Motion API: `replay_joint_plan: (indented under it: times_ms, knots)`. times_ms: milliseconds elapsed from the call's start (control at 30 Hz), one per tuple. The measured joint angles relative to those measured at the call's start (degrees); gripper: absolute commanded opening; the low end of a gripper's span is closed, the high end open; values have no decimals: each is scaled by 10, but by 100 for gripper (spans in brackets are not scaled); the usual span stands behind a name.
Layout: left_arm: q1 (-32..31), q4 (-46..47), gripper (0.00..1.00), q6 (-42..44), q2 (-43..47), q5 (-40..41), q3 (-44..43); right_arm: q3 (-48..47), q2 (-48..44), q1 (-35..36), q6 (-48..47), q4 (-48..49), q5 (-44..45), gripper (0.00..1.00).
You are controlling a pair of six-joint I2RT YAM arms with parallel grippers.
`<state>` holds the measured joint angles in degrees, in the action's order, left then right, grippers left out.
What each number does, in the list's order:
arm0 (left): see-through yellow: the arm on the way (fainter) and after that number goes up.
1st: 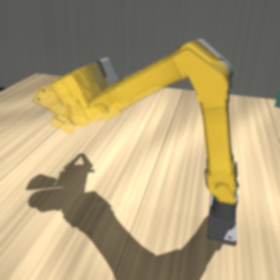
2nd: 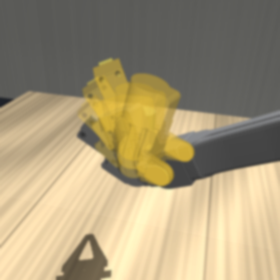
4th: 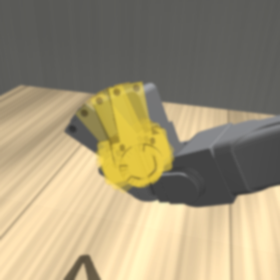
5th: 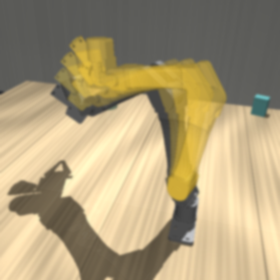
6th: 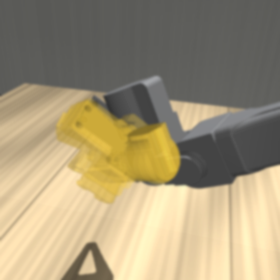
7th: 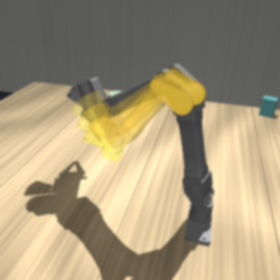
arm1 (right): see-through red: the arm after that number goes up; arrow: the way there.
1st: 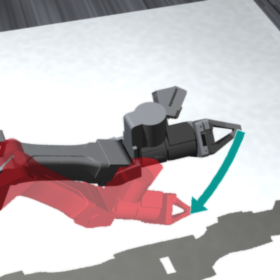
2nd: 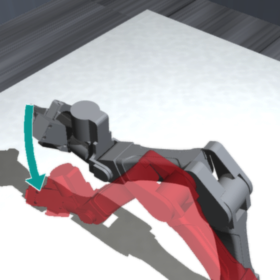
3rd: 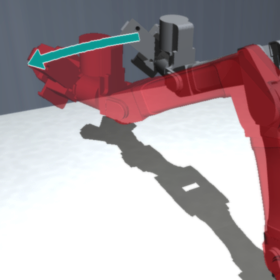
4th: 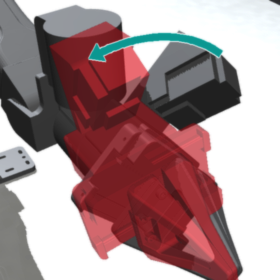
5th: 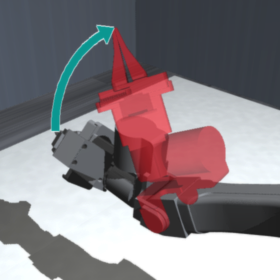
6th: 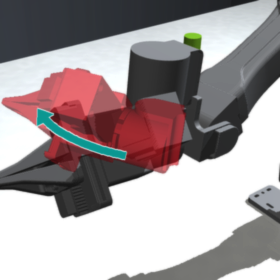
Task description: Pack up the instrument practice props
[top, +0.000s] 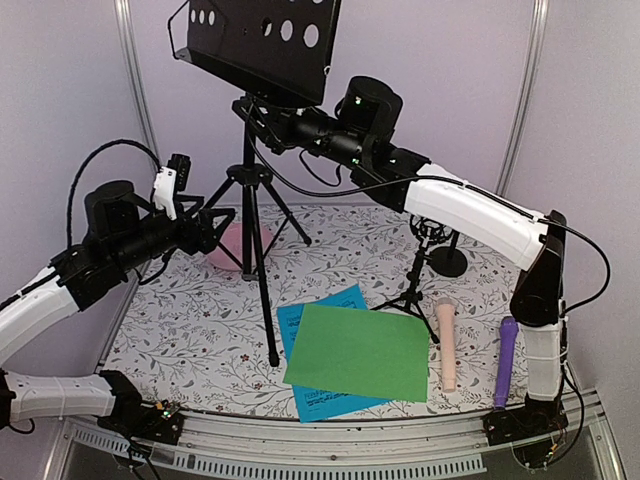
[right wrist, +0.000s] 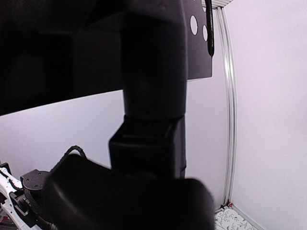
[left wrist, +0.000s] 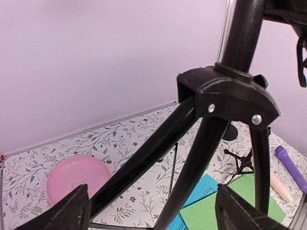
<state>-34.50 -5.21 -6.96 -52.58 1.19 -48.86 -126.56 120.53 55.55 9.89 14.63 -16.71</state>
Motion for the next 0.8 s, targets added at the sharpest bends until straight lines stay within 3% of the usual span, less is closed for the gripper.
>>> replay_joint_plan:
  times_ms: [167, 400, 800]
  knots:
    - [-14, 25, 76, -26, 19, -66, 18, 22, -21, 1, -9, 8, 18, 0]
    - [-91, 9, 80, -58, 34, -154, 42, 28, -21, 3, -40, 1, 68, 0]
    - [-97, -37, 82, -138, 126, -175, 184, 28, -21, 3, -61, -2, 98, 0]
